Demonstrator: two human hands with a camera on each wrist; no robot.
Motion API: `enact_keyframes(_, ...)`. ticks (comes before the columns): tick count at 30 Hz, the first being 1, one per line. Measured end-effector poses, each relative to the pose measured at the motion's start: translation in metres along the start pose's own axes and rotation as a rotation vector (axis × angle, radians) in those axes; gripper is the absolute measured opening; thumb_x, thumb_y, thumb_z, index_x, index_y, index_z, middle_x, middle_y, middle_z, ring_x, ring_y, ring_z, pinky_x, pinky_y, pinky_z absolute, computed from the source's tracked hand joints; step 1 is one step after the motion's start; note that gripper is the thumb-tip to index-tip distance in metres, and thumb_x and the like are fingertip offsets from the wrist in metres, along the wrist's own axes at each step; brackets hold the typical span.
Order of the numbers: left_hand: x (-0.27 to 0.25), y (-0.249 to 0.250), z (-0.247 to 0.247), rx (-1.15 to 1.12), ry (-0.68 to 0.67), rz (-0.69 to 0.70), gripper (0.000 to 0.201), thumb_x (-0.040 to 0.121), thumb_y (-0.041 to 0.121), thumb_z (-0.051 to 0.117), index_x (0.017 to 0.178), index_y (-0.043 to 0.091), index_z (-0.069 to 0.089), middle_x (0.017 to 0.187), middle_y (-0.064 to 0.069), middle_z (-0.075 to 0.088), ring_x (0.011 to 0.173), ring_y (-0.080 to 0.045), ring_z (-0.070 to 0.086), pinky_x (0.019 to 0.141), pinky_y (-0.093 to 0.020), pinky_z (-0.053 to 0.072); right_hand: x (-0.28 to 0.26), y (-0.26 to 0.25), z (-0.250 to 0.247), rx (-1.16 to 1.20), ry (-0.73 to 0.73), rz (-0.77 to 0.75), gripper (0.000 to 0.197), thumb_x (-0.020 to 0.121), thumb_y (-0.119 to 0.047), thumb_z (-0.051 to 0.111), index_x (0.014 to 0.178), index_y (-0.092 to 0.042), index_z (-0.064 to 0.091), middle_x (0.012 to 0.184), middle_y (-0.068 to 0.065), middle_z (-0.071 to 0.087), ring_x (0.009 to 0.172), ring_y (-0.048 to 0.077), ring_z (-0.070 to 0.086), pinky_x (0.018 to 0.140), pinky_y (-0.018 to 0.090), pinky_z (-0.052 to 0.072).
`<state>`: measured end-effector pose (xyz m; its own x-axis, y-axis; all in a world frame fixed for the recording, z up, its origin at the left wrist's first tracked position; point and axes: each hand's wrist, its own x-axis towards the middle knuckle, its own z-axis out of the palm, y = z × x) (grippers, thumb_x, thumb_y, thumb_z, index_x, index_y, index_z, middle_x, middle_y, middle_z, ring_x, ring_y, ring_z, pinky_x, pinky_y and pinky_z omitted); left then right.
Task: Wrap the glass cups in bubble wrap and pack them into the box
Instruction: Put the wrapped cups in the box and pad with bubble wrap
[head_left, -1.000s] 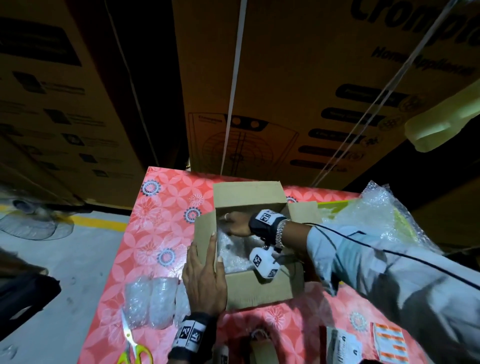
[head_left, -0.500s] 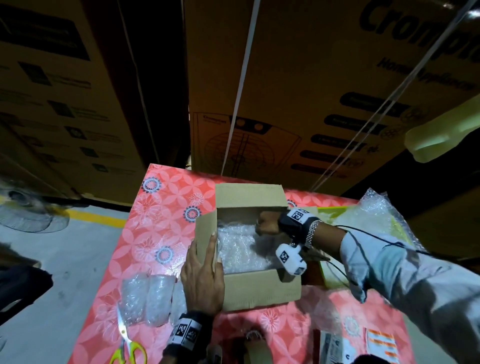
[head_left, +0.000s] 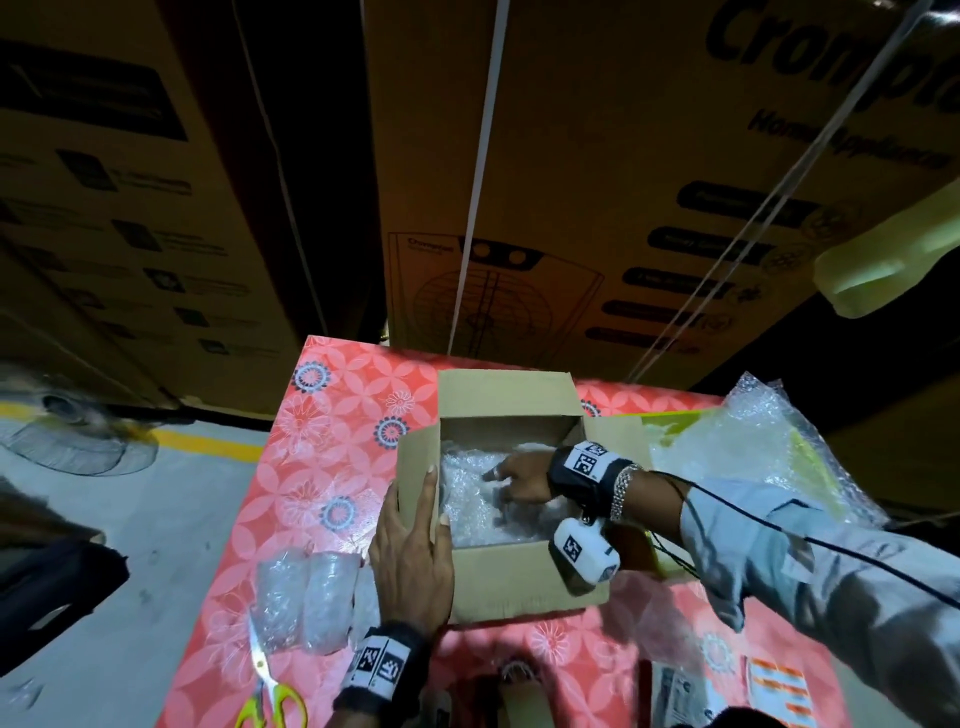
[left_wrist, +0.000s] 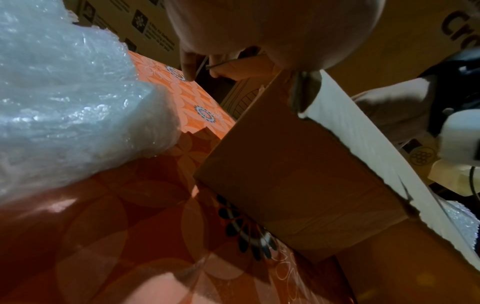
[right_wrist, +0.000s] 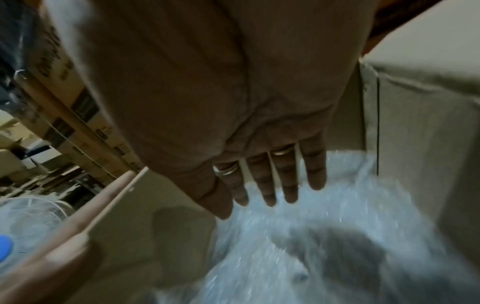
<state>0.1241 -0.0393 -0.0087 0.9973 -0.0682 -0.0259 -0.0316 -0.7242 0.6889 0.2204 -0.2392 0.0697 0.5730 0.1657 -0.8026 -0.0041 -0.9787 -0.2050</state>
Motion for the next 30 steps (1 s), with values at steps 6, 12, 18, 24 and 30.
enact_keyframes(6,-0.006,0.006,0.002,-0.054,0.030,-0.015,0.059,0.101,0.044,0.032,0.159,0.051,0.024,0.145,-0.009,0.040,0.113,-0.033,0.052,0.090,-0.047,0.052,0.020,-0.038,0.030,0.065,-0.171,-0.091,0.047,0.110,-0.034,0.035,0.131,0.000,0.060,0.136,0.020,0.060,0.112,0.031,0.057,0.094,0.036,0.040)
enact_keyframes(12,-0.004,0.007,-0.002,0.003,0.064,-0.033,0.062,0.102,0.028,0.053,0.158,0.045,0.034,0.143,-0.013,0.041,0.114,-0.035,0.049,0.091,-0.050,0.051,0.022,-0.025,0.013,0.248,-0.041,-0.080,0.035,0.101,-0.033,0.055,0.100,-0.001,0.069,0.100,0.009,0.069,0.072,0.020,0.057,0.068,0.027,0.047)
enact_keyframes(18,-0.001,-0.003,-0.014,0.149,0.111,-0.019,0.062,0.098,0.047,0.035,0.159,0.040,0.034,0.140,-0.018,0.042,0.119,-0.034,0.045,0.100,-0.051,0.045,-0.033,0.014,0.007,0.254,0.058,-0.111,0.033,0.100,-0.027,0.052,0.118,-0.010,0.074,0.133,0.002,0.068,0.121,0.018,0.064,0.109,0.038,0.048)
enact_keyframes(24,-0.004,0.003,-0.013,0.174,0.159,-0.033,0.064,0.095,0.042,0.038,0.158,0.037,0.037,0.135,-0.022,0.048,0.115,-0.037,0.050,0.094,-0.050,0.048,-0.074,0.044,0.060,0.268,0.179,-0.203,0.042,0.100,-0.027,0.056,0.140,-0.014,0.061,0.144,0.002,0.060,0.129,0.016,0.057,0.110,0.029,0.043)
enact_keyframes(30,0.004,-0.002,-0.013,0.205,0.141,-0.008,0.059,0.100,0.043,0.039,0.158,0.039,0.034,0.130,-0.019,0.054,0.115,-0.039,0.053,0.094,-0.053,0.048,-0.052,0.049,0.108,0.195,0.418,-0.268,0.037,0.105,-0.027,0.043,0.136,-0.025,0.061,0.136,0.000,0.065,0.128,0.026,0.054,0.110,0.029,0.028)
